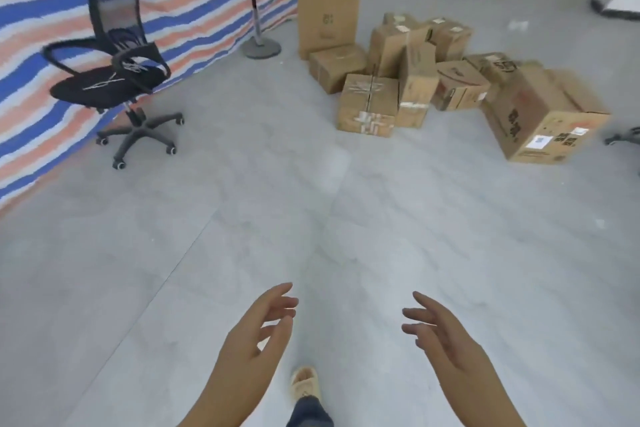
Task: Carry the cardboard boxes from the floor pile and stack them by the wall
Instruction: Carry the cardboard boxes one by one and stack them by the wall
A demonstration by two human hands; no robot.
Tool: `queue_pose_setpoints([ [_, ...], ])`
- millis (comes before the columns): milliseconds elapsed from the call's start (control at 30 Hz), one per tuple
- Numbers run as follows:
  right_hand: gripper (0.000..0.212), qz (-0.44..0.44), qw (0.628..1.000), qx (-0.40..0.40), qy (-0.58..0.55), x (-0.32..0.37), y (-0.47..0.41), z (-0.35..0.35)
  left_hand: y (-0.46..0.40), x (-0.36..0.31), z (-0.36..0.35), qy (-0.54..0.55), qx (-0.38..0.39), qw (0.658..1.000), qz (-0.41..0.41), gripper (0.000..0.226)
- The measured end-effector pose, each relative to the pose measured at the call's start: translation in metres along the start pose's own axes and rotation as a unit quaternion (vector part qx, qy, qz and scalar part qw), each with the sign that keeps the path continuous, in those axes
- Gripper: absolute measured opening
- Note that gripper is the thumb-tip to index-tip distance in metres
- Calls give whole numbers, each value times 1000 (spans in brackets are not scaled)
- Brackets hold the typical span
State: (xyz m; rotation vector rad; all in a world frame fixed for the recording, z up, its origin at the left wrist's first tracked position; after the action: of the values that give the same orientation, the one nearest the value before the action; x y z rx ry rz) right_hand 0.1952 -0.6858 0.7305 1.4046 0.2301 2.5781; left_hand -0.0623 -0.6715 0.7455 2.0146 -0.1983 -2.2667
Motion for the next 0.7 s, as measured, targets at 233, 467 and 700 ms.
queue_pose_setpoints([
  [233,36,-49,994,-88,-39,3,-91,46,-160,-57,-46,-53,108,992,-39,36],
  [467,33,-113,985,-123,-42,-45,-192,106,-271,-58,-119,-53,132,990,-14,35],
  [700,34,-70,992,-100,-3,-53,-344,223,-392,-83,-216,-25,71,997,11,38],
])
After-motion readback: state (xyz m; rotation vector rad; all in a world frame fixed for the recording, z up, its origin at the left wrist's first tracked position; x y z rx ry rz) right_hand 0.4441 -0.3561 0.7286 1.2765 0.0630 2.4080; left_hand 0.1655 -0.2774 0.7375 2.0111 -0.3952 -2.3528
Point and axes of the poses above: each hand's wrist, its own y-axis away from the middle knuckle, its own z-axis out of the back of the hand, x = y × z, the point moved 5 cm from there along -y, towards the middle knuckle, and after that the axes turned 11 degrees about y, right-handed, at the moved point
